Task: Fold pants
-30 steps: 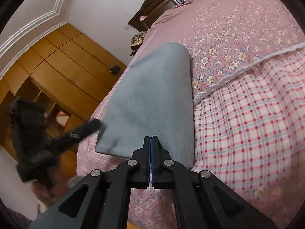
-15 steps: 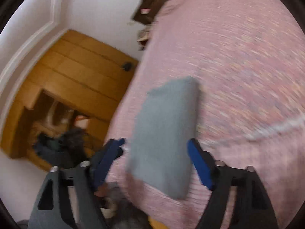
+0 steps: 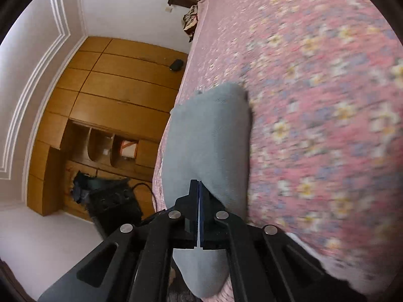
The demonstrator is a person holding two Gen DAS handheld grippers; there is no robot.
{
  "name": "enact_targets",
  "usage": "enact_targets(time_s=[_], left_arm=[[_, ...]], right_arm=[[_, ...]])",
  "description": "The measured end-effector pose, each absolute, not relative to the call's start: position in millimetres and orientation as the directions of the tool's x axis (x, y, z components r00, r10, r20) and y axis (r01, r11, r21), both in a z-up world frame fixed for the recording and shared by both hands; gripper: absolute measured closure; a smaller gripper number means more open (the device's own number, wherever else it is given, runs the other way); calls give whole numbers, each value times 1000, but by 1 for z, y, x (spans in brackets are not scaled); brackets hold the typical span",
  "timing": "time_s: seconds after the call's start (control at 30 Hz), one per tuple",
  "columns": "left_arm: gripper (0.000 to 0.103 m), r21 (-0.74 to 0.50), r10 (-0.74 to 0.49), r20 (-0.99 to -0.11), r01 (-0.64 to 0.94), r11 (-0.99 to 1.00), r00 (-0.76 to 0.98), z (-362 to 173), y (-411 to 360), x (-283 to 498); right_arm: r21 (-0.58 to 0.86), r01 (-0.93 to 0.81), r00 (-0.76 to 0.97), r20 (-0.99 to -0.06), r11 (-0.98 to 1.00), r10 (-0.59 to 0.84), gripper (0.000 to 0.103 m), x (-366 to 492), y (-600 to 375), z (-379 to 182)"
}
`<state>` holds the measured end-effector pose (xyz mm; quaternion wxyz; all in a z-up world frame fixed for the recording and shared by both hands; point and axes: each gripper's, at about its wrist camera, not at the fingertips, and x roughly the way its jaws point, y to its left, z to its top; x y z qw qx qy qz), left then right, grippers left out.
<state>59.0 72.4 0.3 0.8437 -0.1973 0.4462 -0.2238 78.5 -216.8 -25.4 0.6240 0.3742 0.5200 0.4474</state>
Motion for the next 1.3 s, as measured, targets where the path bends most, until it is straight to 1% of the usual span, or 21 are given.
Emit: enact_targets(time_s=[0.07, 0.1, 0.17, 0.2, 0.33, 0.37, 0.5, 0.57, 0.7, 0.73, 0.77, 0.8, 0.83, 0.87, 0.9, 0.93, 1.0, 1.07, 1.13, 1.2, 1.3], left_arm=[[100, -578, -587, -642, 193, 793, 493, -4, 83, 59], [100, -575, -588, -640, 199, 794, 495, -3, 83, 57], [100, -552, -573, -642, 211, 807, 509, 0, 87, 55], [100, -540, -564, -646, 215, 814, 514, 1, 85, 54], [101, -535, -559, -644, 214, 817, 522, -4, 82, 52], [101, -540, -562, -642, 214, 814, 521, -4, 83, 49], [101, -539, -566, -639, 221, 813, 521, -5, 105, 34], [101, -521, -556, -643, 231, 822, 527, -5, 105, 32], [100, -503, -546, -645, 241, 830, 535, -3, 104, 20], [98, -502, -545, -646, 240, 831, 534, 1, 105, 16], [86, -501, -544, -648, 240, 832, 533, 9, 103, 16], [64, -495, -542, -648, 246, 833, 535, 16, 106, 12], [52, -488, -541, -639, 256, 835, 546, 24, 110, 9], [30, -478, -536, -629, 264, 838, 563, 31, 115, 5], [22, -471, -530, -620, 266, 841, 579, 39, 121, 2], [21, -472, -528, -614, 264, 841, 586, 44, 128, 1], [20, -485, -523, -619, 240, 841, 586, 48, 143, 4], [20, -500, -516, -650, 197, 843, 559, 42, 155, 14], [21, -537, -535, -683, 154, 829, 497, 23, 164, 27], [21, -567, -559, -694, 134, 813, 454, 11, 167, 32], [23, -594, -602, -676, 168, 786, 425, 1, 163, 36]], right_arm=[[921, -177, 74, -340, 348, 937, 103, 80, -221, -15], [919, -191, 76, -336, 345, 939, 100, 81, -226, -7], [925, -238, 62, -290, 296, 955, 100, 84, -211, 9], [921, -250, 51, -297, 300, 954, 100, 88, -202, 14], [881, -276, -8, -402, 384, 916, 100, 101, -171, 8], [872, -276, -5, -421, 404, 907, 102, 104, -171, 7], [870, -238, 76, -427, 432, 901, 102, 126, -187, 2], [850, -240, 127, -451, 469, 883, 102, 135, -192, 4], [870, -193, 199, -418, 454, 886, 101, 127, -219, 11], [873, -192, 201, -412, 448, 889, 99, 125, -224, 12], [878, -193, 193, -403, 438, 895, 87, 117, -229, 17], [879, -196, 185, -403, 435, 896, 69, 110, -227, 22], [876, -203, 168, -409, 438, 897, 62, 101, -231, 26], [871, -207, 155, -420, 445, 894, 54, 95, -234, 28], [865, -213, 140, -433, 454, 890, 53, 88, -235, 31], [857, -223, 120, -448, 464, 886, 52, 83, -239, 33], [832, -245, 89, -492, 498, 866, 47, 74, -240, 36], [803, -264, 57, -540, 534, 840, 43, 70, -233, 35], [772, -259, 17, -598, 581, 802, 43, 69, -222, 29], [765, -258, -11, -613, 590, 790, 43, 69, -215, 23], [781, -258, -33, -595, 569, 803, 43, 76, -207, 20]])
